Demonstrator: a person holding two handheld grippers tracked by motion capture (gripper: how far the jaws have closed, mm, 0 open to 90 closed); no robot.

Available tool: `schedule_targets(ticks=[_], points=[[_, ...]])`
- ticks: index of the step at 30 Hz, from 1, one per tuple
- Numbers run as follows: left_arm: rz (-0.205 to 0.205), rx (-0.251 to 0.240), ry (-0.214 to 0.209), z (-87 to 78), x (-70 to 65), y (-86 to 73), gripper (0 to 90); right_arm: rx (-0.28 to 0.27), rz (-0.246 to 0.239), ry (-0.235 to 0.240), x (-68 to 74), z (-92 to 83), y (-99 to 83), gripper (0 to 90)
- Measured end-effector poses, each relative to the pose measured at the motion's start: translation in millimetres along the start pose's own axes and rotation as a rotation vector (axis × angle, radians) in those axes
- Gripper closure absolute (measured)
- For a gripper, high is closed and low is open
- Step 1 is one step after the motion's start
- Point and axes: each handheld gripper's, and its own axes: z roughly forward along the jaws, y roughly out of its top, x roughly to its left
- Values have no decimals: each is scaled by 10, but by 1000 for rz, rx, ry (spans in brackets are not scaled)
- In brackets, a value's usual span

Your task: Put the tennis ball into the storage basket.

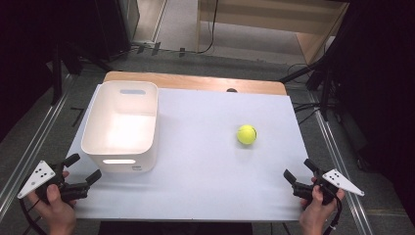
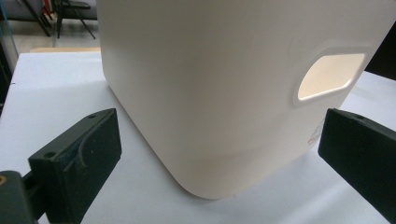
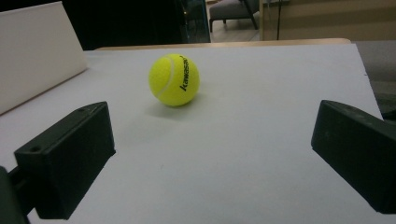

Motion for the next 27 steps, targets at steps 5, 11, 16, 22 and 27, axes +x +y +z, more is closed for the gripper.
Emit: schedule_targets(ticks=[5,11,16,22,27], points=[[-3,-1,-1,-1,0,-1,0,38,4,-14,20,1,52,0],[-4,-4,0,-1,4,-1,0,100,-30,-42,58,34,185,0],[-4,-4,2,1,5,0,0,176,-77,-36,112,169,356,0],[-8,-5,1,-4,6,-1,0,228,-100,-12,155,319,516,0],[-9,-6,-1,-2,5,-2,0,260,-125,7,194,417,617,0]])
